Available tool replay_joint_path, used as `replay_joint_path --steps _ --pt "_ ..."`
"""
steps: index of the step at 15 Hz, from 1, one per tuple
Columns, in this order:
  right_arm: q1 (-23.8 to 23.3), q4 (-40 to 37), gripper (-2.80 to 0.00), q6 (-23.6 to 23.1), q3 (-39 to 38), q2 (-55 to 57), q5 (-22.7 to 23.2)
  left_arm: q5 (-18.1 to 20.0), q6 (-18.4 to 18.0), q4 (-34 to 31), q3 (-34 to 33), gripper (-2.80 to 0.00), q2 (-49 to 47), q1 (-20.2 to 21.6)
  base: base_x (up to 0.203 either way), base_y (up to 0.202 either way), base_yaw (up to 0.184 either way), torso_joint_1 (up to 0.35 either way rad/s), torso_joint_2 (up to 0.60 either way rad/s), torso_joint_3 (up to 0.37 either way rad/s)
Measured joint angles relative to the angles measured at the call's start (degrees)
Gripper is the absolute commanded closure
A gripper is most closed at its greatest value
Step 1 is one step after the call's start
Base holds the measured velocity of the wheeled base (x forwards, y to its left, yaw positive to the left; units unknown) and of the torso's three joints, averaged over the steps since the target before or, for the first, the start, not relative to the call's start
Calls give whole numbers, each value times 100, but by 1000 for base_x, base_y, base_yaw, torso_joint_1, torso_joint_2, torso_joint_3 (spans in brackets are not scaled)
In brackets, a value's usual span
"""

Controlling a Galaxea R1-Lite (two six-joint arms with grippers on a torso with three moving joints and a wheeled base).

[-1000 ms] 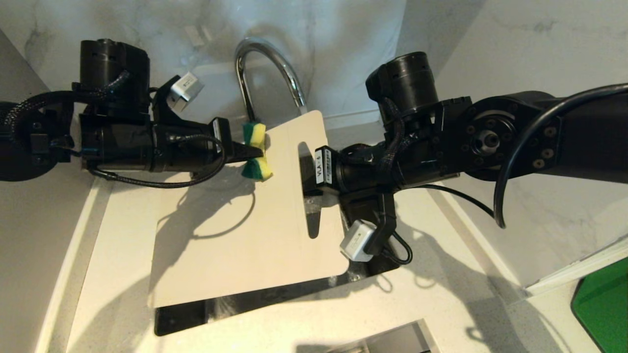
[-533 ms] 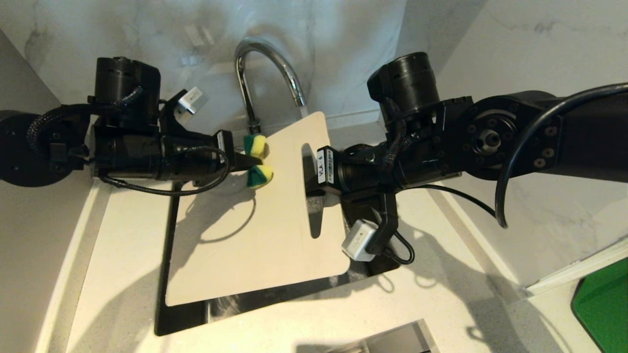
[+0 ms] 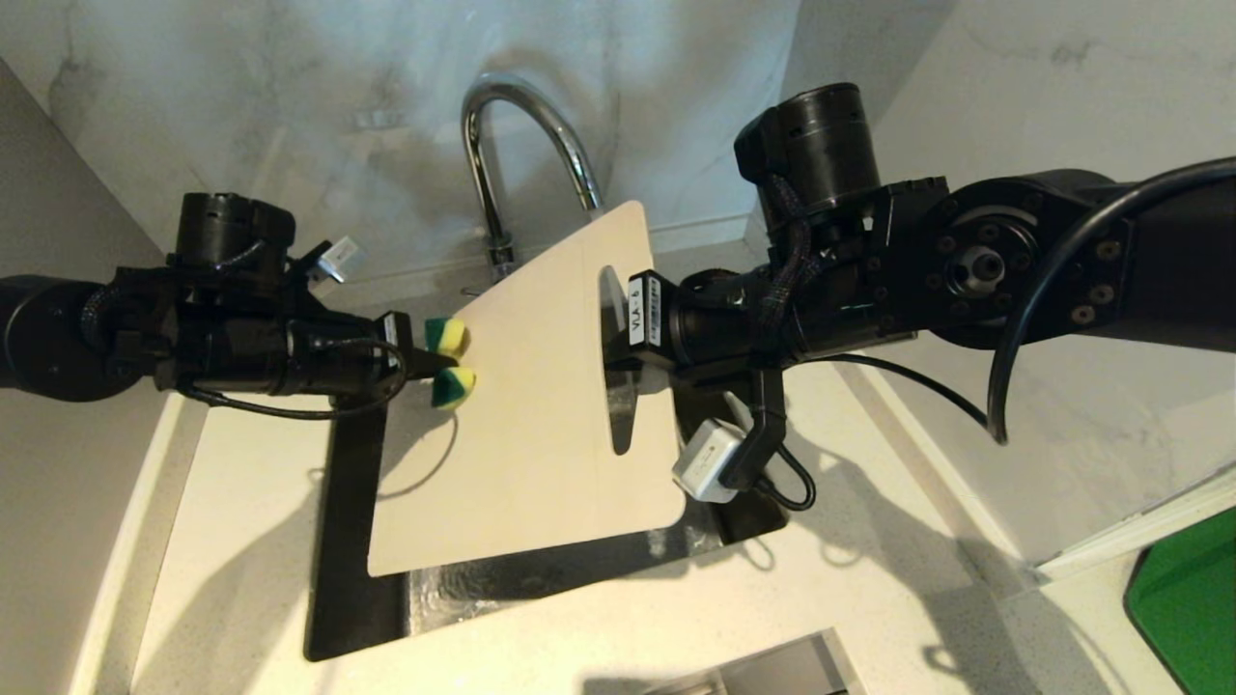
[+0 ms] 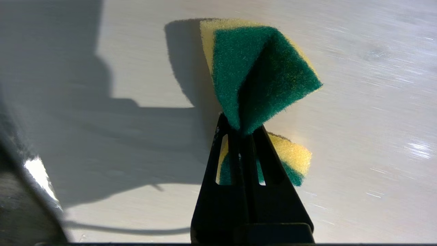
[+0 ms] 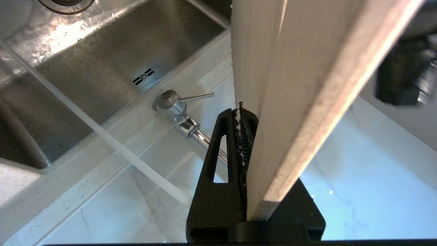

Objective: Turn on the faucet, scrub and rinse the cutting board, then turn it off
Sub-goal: Scrub the cutting board underwater

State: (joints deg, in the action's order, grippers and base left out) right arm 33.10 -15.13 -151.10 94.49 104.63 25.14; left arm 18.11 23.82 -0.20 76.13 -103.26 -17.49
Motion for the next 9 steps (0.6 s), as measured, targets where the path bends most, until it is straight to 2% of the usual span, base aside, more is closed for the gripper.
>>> replay_joint_path --steps 2,9 --pt "0 -5 0 2 -6 -4 5 159 -103 318 -233 0 -67 246 0 0 0 0 0 0" --pt "4 -2 0 0 -9 -26 22 652 -309 348 -469 0 -137 1111 0 0 0 0 0 0"
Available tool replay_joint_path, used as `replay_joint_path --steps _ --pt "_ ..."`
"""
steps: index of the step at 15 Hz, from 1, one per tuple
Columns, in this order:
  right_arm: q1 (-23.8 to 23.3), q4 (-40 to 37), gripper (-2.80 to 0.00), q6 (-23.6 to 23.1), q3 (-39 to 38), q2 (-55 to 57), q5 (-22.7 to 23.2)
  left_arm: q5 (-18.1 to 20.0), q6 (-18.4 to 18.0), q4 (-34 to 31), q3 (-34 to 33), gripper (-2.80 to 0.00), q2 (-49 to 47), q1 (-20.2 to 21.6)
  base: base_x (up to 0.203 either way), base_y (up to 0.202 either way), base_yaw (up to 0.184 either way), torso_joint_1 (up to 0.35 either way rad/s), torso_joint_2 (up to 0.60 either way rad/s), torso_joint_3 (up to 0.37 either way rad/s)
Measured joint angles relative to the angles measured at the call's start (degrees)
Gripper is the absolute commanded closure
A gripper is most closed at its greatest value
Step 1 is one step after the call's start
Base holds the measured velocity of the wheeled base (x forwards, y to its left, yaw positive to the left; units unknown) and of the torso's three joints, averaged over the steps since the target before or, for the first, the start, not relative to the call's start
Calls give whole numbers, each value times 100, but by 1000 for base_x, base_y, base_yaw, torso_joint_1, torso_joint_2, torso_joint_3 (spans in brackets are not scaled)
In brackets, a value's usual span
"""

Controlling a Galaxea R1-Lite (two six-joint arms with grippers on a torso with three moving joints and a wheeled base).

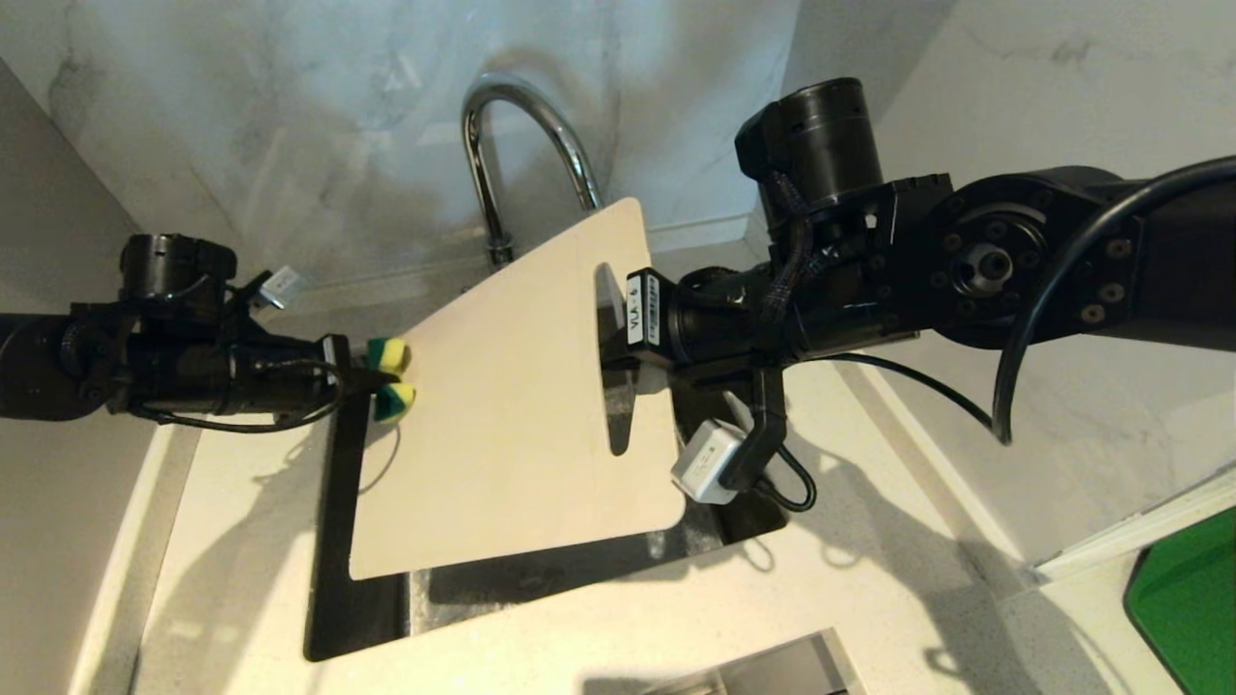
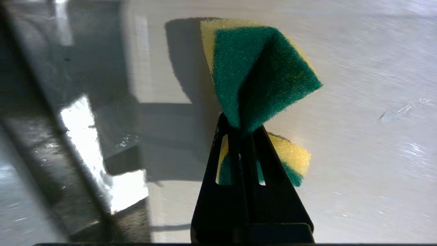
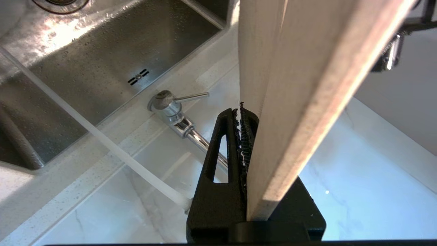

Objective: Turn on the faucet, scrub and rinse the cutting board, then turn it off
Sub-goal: Scrub the cutting board underwater

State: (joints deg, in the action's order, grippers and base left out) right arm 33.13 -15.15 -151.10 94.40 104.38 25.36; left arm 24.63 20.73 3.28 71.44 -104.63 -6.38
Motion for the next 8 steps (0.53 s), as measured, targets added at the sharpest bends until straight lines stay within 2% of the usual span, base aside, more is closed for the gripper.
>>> replay_joint_path --steps 3,8 --pt "0 -4 0 1 -74 -46 0 116 -136 7 -84 0 -9 297 0 0 0 0 0 0" --pt "-5 -11 0 0 -96 -89 -5 163 -152 10 -113 0 2 589 0 0 0 0 0 0"
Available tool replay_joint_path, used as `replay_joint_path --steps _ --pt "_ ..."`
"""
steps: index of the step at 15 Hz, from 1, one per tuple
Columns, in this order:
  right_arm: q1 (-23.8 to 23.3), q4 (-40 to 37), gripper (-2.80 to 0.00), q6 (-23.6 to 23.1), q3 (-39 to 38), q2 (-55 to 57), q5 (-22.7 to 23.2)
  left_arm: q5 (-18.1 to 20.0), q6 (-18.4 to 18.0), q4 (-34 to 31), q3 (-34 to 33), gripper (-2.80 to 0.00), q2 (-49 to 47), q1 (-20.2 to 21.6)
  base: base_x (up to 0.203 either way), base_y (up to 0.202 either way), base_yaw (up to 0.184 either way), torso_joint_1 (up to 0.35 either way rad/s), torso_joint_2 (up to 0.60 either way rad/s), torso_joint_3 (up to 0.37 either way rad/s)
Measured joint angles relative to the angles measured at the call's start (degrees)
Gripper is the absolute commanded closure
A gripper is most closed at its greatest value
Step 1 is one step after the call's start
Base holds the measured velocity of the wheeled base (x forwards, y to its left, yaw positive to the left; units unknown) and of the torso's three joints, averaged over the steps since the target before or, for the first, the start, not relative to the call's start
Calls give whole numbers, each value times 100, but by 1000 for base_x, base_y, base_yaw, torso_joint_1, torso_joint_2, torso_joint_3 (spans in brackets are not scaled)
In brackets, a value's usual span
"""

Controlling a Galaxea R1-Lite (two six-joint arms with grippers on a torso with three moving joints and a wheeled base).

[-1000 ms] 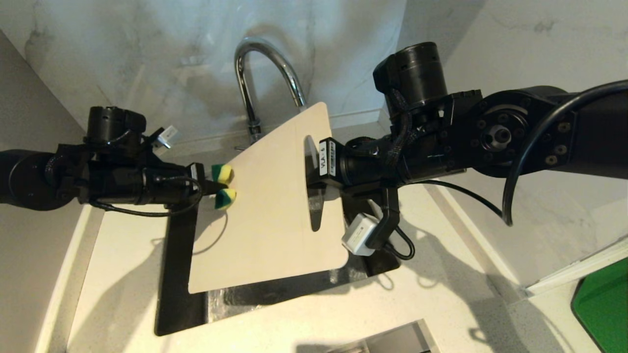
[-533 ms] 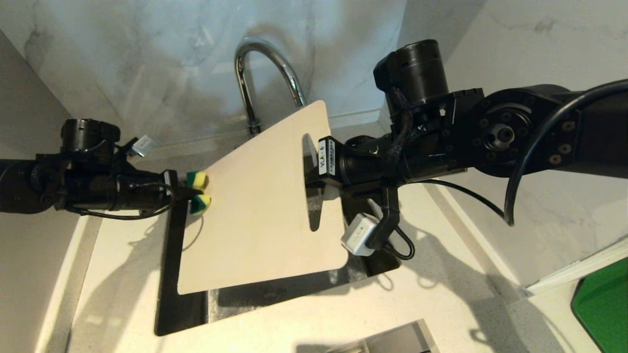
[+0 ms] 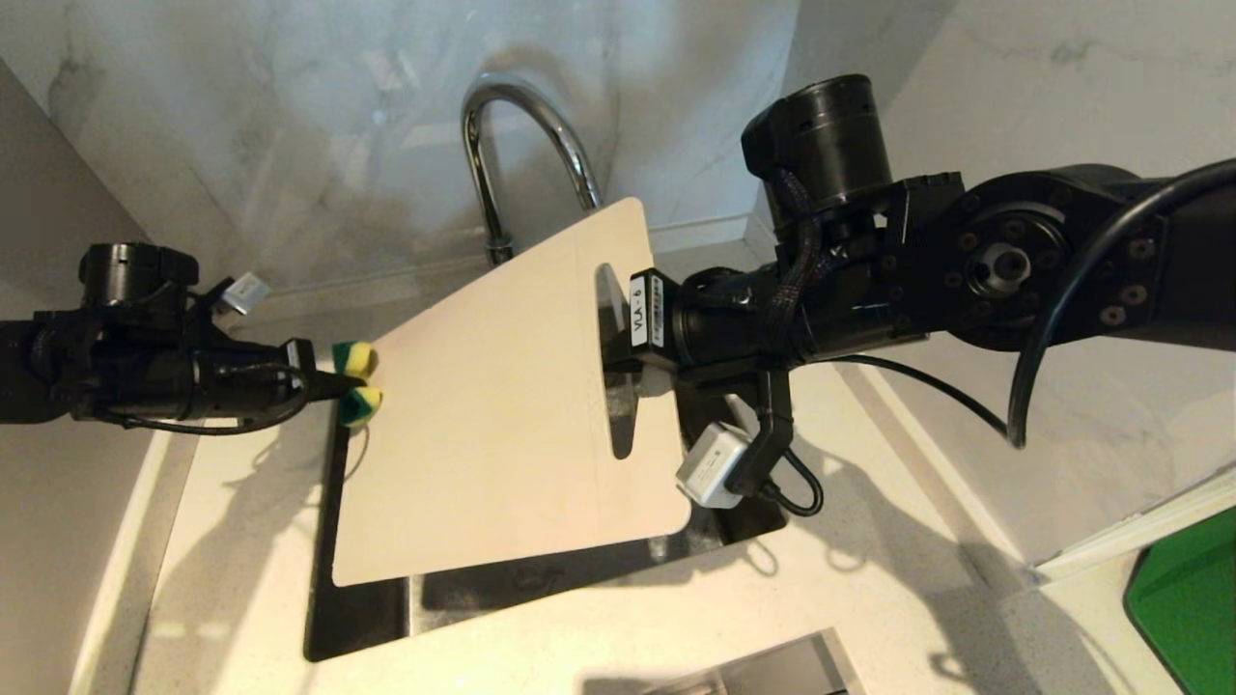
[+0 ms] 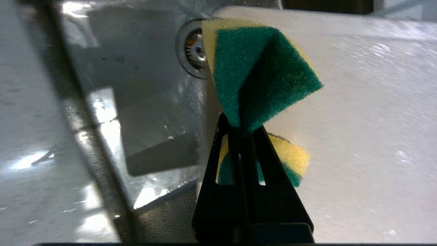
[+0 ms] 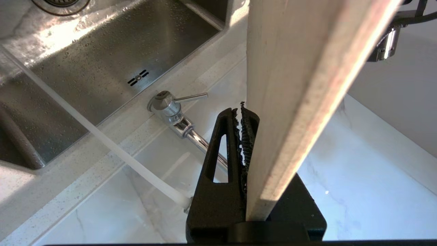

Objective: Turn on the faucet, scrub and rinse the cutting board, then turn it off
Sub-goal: Scrub the cutting board underwater

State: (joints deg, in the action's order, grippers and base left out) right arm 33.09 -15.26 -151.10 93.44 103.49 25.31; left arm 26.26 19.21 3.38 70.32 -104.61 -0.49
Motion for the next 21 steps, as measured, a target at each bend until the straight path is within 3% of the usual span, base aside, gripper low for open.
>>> replay_joint_path --steps 3,6,11,14,16,19,21 --pt "-5 5 0 -2 -2 -12 1 74 21 -30 39 0 99 32 0 0 0 0 0 0" --pt "-5 9 0 0 -6 -19 2 56 126 -278 209 0 474 -334 0 0 0 0 0 0" --pt "-8 10 0 107 39 -31 1 -247 607 -1426 1152 0 1178 -1790 0 0 0 0 0 0" --pt "-5 344 0 297 2 -47 5 -924 800 -1630 1339 0 1339 -2987 0 0 0 0 0 0" --pt "-4 424 0 380 -30 -56 15 -1392 828 -1643 1293 0 1327 -3479 0 0 0 0 0 0" --pt "1 435 0 393 -48 -73 12 -1534 820 -1639 1150 0 1237 -3613 0 0 0 0 0 0" --pt "1 427 0 402 -55 -89 2 -1570 805 -1552 915 0 1188 -3432 0 0 0 0 0 0"
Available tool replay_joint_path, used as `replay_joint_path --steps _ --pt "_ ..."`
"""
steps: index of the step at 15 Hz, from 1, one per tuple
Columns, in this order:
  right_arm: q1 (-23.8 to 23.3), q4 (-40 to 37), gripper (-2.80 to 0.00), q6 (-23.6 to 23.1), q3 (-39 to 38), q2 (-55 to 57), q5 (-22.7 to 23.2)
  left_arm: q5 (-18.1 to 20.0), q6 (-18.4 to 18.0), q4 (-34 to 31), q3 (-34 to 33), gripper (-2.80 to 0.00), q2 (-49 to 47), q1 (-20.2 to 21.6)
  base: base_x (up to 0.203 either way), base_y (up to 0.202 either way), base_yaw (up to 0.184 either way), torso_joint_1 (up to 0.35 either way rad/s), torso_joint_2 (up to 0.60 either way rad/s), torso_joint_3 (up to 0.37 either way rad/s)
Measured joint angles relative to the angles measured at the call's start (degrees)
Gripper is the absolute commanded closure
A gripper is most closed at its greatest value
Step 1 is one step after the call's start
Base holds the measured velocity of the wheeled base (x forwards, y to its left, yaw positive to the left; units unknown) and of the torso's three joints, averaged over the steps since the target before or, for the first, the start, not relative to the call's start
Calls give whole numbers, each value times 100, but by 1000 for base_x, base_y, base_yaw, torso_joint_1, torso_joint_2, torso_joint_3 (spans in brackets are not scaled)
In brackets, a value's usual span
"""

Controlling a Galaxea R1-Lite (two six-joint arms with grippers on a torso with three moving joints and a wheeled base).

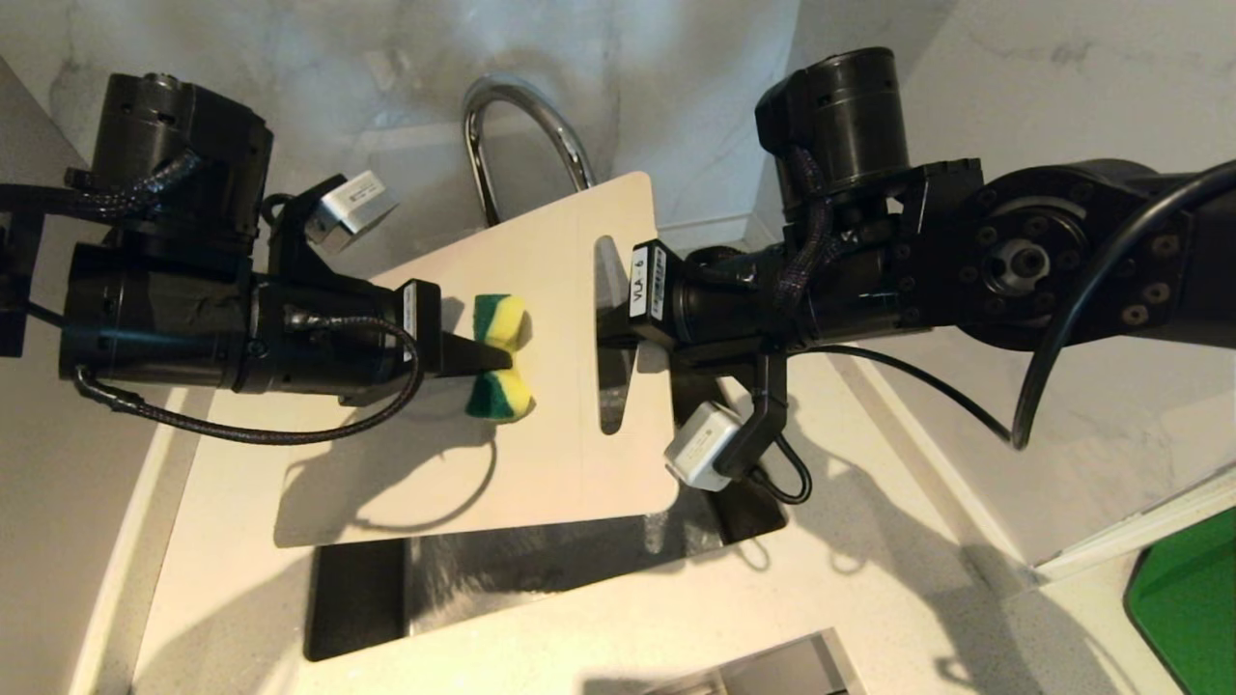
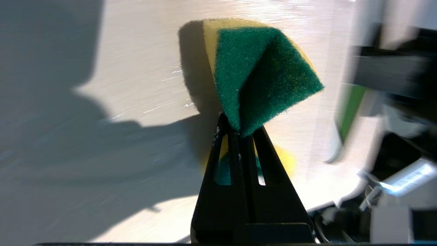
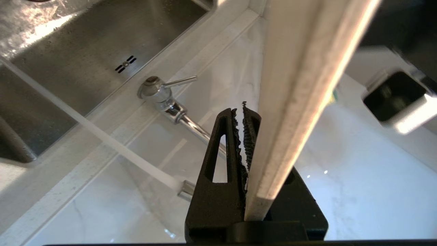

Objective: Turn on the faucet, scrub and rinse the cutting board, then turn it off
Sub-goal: Scrub the cutting board underwater

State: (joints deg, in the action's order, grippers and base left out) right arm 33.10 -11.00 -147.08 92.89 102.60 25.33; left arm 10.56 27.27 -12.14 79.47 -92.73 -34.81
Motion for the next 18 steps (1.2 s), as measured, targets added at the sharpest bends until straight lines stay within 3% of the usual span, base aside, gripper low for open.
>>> replay_joint_path --steps 4,8,13,16,18 --pt "-5 -5 0 5 -9 -1 -11 24 -45 372 -521 0 -15 449 0 0 0 0 0 0" --pt "4 0 0 6 -111 -1 -1 88 -315 1013 -1329 0 -8 1011 0 0 0 0 0 0" --pt "4 22 0 9 -210 -45 23 822 -692 1289 -2042 0 1 2136 0 0 0 0 0 0" --pt "2 28 0 67 -216 -61 27 1188 -1182 1291 -2205 0 -54 2868 0 0 0 0 0 0" --pt "-5 31 0 72 -222 -80 27 1308 -1299 1294 -2268 0 -109 3152 0 0 0 0 0 0"
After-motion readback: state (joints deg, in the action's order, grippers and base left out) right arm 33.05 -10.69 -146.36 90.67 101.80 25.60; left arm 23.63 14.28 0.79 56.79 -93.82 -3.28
